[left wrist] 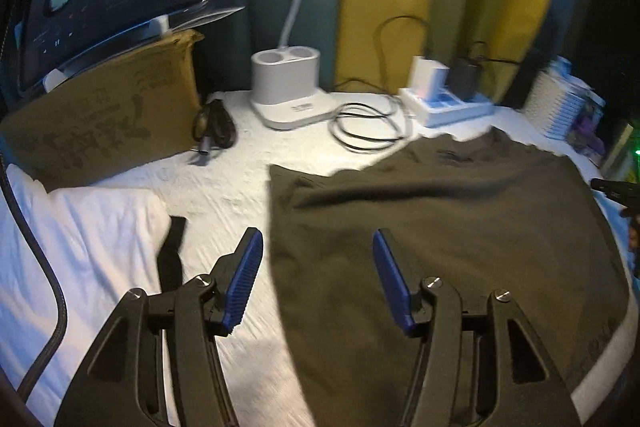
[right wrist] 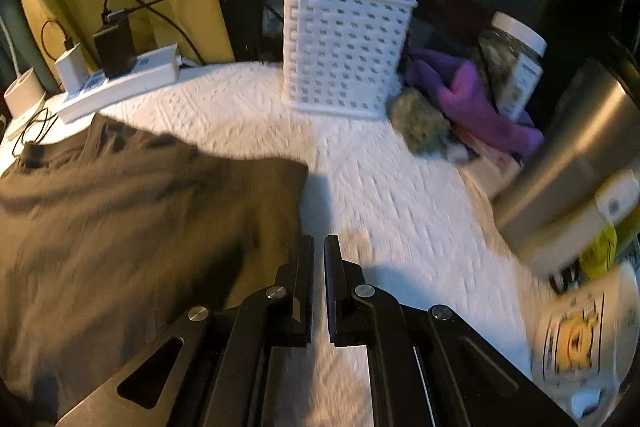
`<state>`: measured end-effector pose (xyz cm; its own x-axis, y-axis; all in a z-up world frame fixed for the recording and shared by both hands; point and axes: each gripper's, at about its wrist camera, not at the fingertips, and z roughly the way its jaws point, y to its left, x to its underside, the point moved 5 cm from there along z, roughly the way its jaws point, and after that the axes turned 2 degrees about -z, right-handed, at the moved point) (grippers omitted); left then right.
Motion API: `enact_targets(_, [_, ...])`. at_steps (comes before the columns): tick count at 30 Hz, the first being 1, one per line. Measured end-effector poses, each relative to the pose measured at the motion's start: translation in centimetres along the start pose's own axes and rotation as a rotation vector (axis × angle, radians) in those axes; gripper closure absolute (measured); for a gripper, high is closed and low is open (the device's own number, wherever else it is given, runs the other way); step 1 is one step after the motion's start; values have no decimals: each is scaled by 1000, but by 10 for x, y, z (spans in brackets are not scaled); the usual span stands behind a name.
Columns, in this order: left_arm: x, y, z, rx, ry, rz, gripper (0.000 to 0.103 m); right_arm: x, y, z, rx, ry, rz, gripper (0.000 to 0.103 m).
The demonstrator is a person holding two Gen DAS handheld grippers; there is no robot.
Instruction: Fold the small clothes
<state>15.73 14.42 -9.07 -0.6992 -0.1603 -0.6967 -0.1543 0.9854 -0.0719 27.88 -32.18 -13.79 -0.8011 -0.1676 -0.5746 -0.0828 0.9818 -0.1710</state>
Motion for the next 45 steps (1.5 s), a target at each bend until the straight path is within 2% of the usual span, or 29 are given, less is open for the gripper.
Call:
enact_targets(4, [19,-15,-11,-9,-10,39,46,28,1,-3,-1,25,-4,98])
enact_targets(8, [34,-25,-25,-7,-27,48,46,48,2,-17,-10,-30,2,97])
enact_targets(14, [48,-31,-47,23,-39,33,46,67,7,-29,31,-43,-69,97])
enact_targets(18, [56,-38,-62,42,-57,44,45,76,0,-35,15,-32,-41,97])
enact_targets(20, [60,-39,-67,50,-60,43,42,83,-6,-41,18,-25,-15,97])
enact_targets(22, [66,-38,-72,62,-59,33,31,90,-9,-48,29,-21,1,97])
enact_targets(23, [69,-38,-74,68,-56,30,30,94,-10,-51,25,-18,12,97])
enact_targets(27, [86,-34,-77,84,-27,16,28,115,-7,-66,13,0,26,97])
enact_targets(31, [104,-34,-73,95,14,13,28,136,-9,-79,48,-17,14,95])
enact_targets(32, [108,-34,-73,95,20,14,28,141,-13,-81,70,-23,18,91])
enact_targets(33, [112,-34,-71,94,31,15,28,144,-16,-83,98,-28,24,73])
enact_targets(35, [119,-36,-69,101,48,18,28,151,-27,-88,212,-28,46,4])
enact_targets(36, [122,-37,-69,109,54,20,28,154,-31,-90,251,-16,64,0])
enact_targets(37, [124,-38,-67,114,62,21,28,161,-35,-90,228,2,97,0])
enact_targets(39, [129,-38,-65,116,77,21,28,169,-34,-89,91,17,140,0])
enact_targets(40, [131,-38,-64,116,85,21,28,171,-34,-91,85,12,148,0])
enact_targets(43, [134,-38,-66,124,90,14,28,176,-31,-105,87,-26,155,0])
enact_targets(45, [133,-39,-71,134,77,22,28,175,-27,-120,20,-79,176,0])
